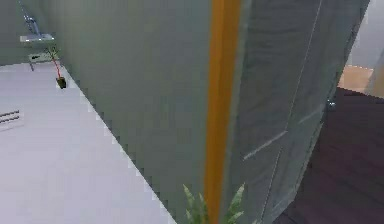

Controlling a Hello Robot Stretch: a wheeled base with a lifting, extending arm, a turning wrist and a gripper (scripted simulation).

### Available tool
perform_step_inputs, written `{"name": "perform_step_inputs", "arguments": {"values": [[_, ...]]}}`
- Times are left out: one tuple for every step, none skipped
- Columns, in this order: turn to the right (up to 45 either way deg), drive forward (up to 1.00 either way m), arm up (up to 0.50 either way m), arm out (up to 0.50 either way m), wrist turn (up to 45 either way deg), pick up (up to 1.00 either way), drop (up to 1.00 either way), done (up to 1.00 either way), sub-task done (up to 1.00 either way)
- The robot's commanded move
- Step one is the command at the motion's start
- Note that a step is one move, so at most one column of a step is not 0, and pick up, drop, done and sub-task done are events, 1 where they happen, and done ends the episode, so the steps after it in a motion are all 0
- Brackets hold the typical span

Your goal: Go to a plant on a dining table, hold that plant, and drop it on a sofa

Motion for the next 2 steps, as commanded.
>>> {"name": "perform_step_inputs", "arguments": {"values": [[45.0, 0.00, 0.00, 0.00, 0.0, 0.00, 0.00, 0.00, 0.00], [39.0, 0.00, 0.00, 0.00, 0.0, 0.00, 0.00, 0.00, 0.00]]}}
